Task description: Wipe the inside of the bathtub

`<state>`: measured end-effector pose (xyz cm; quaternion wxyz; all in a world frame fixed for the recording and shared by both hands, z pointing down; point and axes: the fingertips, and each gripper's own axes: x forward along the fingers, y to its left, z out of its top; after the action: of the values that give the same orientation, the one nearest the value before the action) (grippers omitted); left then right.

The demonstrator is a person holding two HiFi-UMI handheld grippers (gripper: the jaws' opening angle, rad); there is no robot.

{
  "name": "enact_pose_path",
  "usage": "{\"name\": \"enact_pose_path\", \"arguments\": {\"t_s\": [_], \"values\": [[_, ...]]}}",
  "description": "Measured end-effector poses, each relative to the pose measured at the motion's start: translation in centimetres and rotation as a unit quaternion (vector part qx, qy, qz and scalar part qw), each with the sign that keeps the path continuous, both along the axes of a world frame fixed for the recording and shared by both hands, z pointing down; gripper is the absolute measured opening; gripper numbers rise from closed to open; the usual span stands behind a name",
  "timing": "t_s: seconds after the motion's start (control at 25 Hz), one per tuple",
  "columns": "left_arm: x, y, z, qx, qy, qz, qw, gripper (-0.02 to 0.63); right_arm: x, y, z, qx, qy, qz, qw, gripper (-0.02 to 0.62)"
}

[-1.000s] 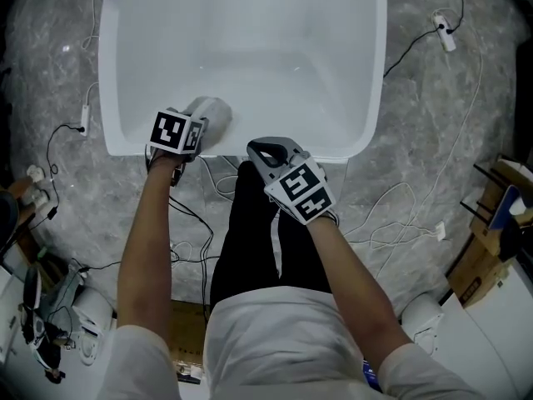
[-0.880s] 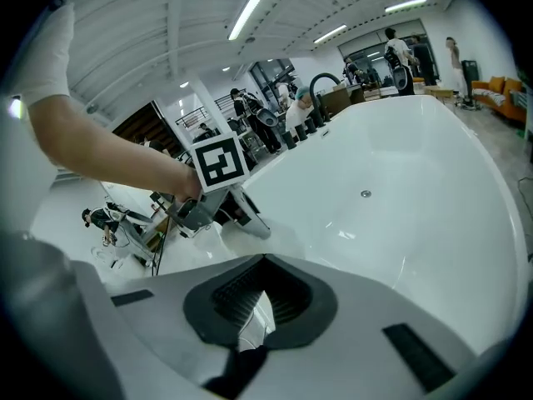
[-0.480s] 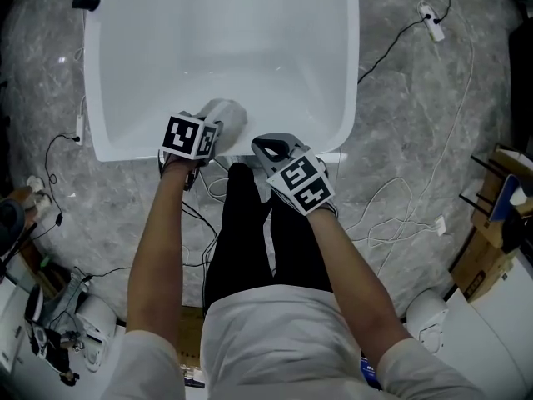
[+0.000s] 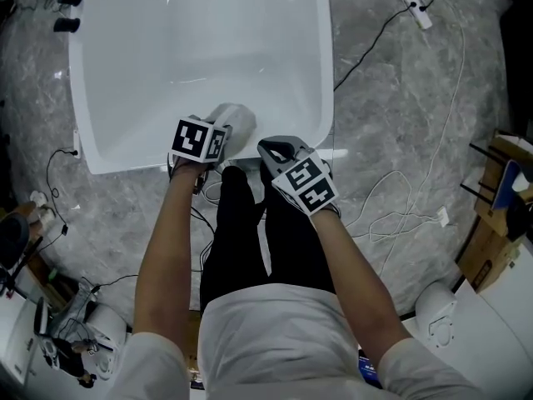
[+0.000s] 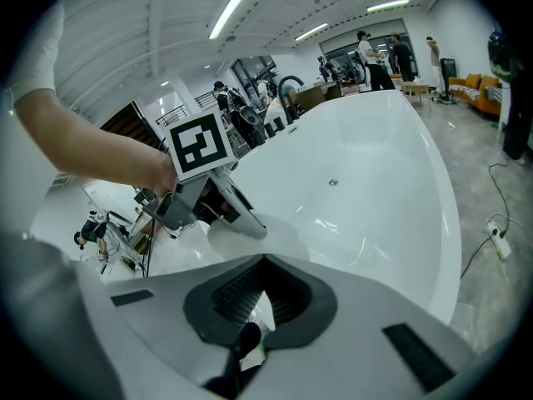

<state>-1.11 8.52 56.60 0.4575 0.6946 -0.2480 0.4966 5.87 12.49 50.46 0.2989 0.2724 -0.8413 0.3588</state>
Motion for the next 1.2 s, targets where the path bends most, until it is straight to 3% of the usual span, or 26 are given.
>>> {"name": "enact_pose_path", "arguments": {"t_s": [0.8, 1.2], "values": [[11.7, 1.0, 0.0, -0.016, 0.045, 0.026, 0.9985, 0.098, 9.3, -0.3, 0.0, -0.004, 0.029, 0.063, 0.998, 0.009], [14.3, 0.6, 1.6, -0.034, 0.040, 0.019, 0.9984, 0.098, 11.5, -0.8, 0.4, -0.005, 0.033, 0.072, 0.997, 0.009]]}}
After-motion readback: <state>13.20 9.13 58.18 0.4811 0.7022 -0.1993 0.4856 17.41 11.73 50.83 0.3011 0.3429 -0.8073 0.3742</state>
